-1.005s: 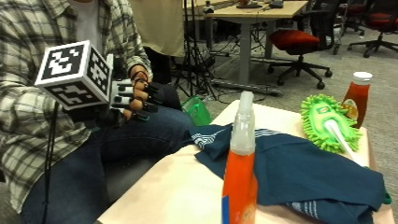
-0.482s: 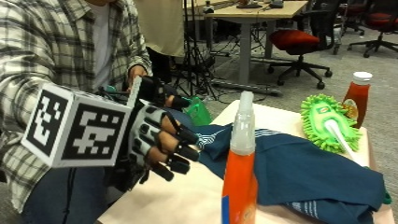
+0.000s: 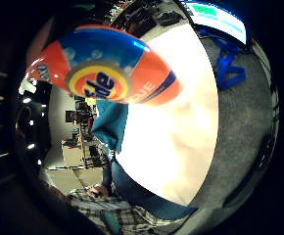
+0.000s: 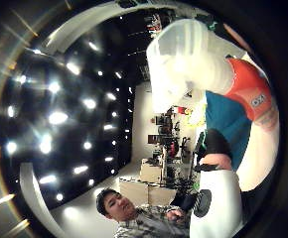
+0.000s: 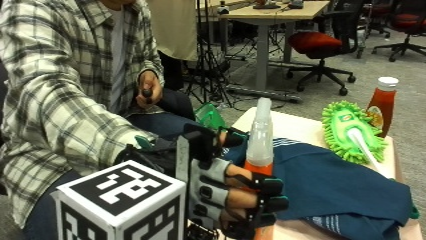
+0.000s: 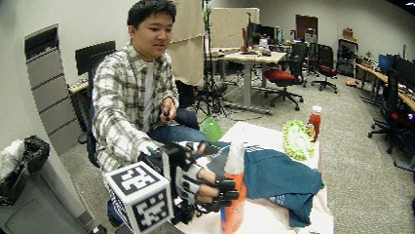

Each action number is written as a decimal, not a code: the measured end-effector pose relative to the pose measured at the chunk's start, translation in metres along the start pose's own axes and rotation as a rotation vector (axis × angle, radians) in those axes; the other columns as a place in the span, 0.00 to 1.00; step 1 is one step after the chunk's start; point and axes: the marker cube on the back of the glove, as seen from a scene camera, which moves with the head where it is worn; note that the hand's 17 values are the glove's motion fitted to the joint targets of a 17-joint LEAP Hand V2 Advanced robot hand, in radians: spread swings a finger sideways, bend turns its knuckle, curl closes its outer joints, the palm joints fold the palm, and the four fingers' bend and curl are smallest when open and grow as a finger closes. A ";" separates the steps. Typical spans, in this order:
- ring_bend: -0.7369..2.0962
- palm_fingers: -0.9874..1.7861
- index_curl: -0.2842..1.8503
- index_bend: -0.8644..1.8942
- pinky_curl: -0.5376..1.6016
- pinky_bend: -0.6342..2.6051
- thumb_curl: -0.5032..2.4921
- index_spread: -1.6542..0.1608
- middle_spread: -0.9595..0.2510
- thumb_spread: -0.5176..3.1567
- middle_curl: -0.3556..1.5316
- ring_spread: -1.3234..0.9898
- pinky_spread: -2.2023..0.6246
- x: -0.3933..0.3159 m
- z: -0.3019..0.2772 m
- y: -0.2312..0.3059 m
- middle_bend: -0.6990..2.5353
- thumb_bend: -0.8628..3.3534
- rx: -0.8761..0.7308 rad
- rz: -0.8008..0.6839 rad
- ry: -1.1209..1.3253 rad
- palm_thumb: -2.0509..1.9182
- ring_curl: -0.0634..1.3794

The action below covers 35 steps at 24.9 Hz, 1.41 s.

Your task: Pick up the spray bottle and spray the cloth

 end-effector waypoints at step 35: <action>0.44 0.86 0.35 0.45 0.41 0.28 0.39 0.77 0.69 0.21 0.44 0.48 0.74 -0.003 0.012 -0.076 0.38 0.20 0.063 -0.204 0.020 0.78 0.33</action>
